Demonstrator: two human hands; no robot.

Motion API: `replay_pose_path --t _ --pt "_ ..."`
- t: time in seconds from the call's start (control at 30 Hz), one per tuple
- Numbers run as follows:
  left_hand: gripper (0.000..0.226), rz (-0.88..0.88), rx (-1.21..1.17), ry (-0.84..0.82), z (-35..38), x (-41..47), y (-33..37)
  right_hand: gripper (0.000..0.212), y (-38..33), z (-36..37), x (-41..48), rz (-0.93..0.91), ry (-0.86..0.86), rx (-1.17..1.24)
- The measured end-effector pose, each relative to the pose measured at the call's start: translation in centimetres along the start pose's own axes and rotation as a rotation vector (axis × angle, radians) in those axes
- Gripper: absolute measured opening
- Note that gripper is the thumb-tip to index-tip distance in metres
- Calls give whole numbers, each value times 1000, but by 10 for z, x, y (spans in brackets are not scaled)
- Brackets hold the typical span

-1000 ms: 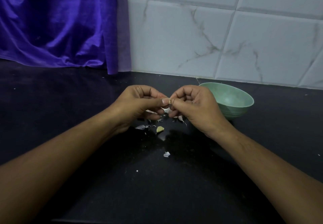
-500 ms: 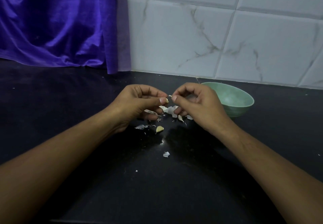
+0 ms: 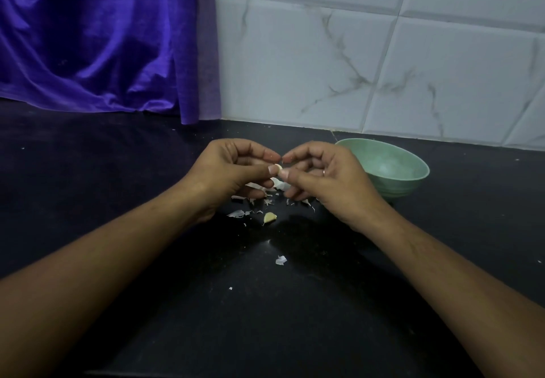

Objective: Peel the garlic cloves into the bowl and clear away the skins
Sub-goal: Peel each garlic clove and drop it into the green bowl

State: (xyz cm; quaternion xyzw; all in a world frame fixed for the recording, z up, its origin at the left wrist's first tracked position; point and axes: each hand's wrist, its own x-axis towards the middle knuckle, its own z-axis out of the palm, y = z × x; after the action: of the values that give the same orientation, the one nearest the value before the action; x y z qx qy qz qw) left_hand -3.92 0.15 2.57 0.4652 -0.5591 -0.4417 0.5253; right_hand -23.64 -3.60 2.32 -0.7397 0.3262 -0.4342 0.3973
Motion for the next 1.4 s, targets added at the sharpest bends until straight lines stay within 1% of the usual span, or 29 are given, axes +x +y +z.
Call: replay_pose_path --t 0.13,0.33,0.6,0.9,1.0,1.1,1.4 --pt "18 33 48 13 -1 1 -1 23 2 6 0 23 -46 82" --pt "13 93 111 -7 0 1 -2 20 2 7 0 34 -20 117" --pt "15 143 114 -20 0 1 0 14 0 6 -2 77 0 183" --pt "18 272 255 38 -1 0 0 22 -5 7 -4 119 -30 245" --pt "21 300 291 33 -1 1 -1 18 -5 7 -4 128 -23 255" --pt "21 305 294 32 -1 1 -1 13 -5 7 -3 128 -6 255" --pt "14 307 342 64 -3 3 -4 17 -7 4 -2 148 9 256"
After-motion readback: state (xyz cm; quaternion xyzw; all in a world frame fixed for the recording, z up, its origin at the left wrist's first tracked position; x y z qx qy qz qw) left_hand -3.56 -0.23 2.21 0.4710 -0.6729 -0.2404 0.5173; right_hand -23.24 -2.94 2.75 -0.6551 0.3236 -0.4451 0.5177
